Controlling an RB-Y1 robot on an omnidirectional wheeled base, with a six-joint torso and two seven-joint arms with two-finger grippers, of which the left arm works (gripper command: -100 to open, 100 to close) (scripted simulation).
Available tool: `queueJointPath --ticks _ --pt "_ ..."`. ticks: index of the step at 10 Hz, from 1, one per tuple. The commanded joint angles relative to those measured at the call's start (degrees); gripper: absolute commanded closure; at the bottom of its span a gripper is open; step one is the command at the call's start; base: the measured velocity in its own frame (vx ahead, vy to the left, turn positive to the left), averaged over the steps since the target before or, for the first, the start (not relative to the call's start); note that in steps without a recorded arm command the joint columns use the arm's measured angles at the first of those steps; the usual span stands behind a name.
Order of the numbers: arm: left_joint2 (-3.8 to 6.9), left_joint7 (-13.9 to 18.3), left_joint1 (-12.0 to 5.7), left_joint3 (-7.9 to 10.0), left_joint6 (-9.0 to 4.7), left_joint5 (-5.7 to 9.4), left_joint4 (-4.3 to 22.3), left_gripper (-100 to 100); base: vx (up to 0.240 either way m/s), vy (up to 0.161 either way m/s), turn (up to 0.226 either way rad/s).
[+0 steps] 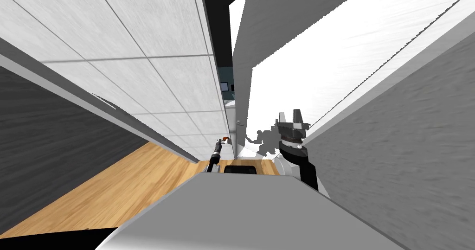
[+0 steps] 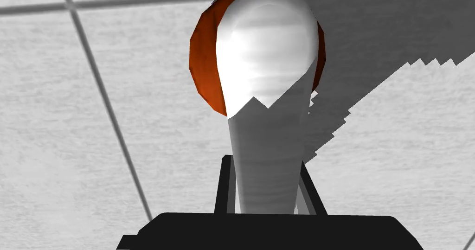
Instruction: Push the door open
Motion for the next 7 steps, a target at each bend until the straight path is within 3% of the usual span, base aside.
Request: queueJointPath --ticks 1,5,7 --pt "0.70 -0.49 -0.85 1.28 -1.70 0.53 1.17 100 0.014 0.013 -0.042" --pt "1.34 -2.21 -1.65 4.40 -2.17 2.39 2.01 100 0.009 0.015 -0.086" --pt "1.34 -2.21 -1.65 4.40 -2.17 2.39 2.01 100 0.012 0.012 -0.014"
